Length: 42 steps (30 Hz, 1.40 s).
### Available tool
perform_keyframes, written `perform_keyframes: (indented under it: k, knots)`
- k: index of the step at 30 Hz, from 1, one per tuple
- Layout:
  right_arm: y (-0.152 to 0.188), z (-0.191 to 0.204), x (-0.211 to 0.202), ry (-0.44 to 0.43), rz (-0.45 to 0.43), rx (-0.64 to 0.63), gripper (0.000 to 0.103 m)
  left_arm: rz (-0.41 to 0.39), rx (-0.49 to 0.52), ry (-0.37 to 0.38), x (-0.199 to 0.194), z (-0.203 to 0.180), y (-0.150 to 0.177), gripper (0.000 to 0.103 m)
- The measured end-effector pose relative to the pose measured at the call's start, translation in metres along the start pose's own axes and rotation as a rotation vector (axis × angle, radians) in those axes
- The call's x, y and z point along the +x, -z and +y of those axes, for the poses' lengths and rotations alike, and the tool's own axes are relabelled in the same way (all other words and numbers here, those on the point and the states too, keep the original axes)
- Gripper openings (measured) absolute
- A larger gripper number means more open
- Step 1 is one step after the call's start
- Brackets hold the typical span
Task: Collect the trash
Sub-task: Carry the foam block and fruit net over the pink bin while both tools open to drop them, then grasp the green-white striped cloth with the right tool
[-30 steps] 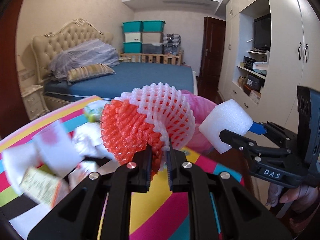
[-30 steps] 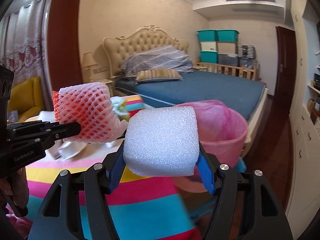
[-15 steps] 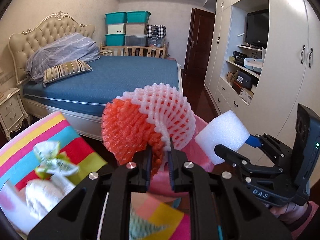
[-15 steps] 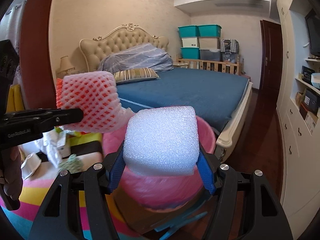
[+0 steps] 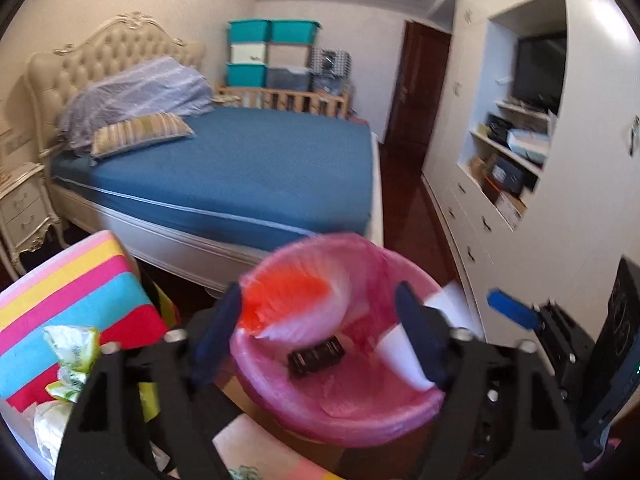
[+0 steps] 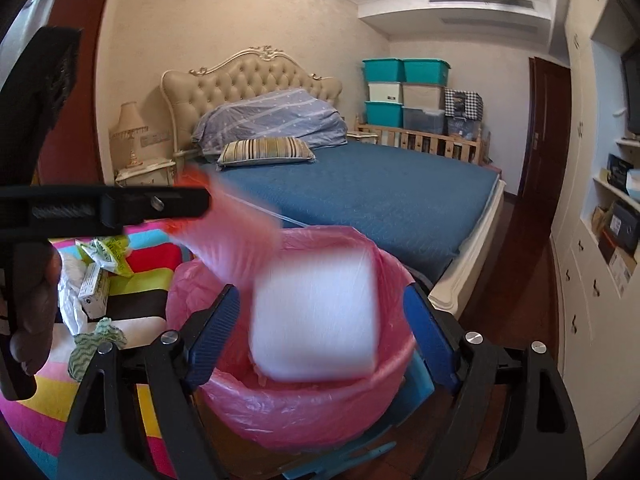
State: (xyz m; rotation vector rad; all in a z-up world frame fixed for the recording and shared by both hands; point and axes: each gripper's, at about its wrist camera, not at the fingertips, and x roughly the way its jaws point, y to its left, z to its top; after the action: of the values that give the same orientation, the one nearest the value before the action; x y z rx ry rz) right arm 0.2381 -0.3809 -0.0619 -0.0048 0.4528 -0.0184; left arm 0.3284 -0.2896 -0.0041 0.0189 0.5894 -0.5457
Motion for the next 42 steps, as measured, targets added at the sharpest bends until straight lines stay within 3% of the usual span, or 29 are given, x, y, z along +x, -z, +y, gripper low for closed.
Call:
perform_keyframes:
  k: [3,7,10,21,35,42]
  knots:
    - [0.005,-0.003,-0.008,0.008,0.001,0.011,0.079,-0.002,-0.010,-0.003,-0.011,0.012,0.001,0.078]
    - [0.014,0.000,-0.026,-0.006,0.004,0.019,0.080,-0.045,0.024,-0.093,-0.036,0.022,0.013,0.093]
    - [0.018,0.007,-0.036,-0.016,0.012,0.014,0.083,-0.068,0.023,-0.157,-0.060,0.033,0.023,0.096]
    - [0.024,0.063,-0.048,-0.130,0.039,-0.012,0.084,-0.128,-0.005,-0.299,-0.154,0.064,0.070,0.098]
    - [0.032,0.132,-0.037,-0.205,0.127,-0.056,0.084,-0.077,-0.100,-0.429,-0.231,0.113,0.158,0.098]
    - [0.029,0.159,-0.023,-0.187,0.188,-0.099,0.084,-0.057,-0.176,-0.482,-0.252,0.138,0.183,0.098]
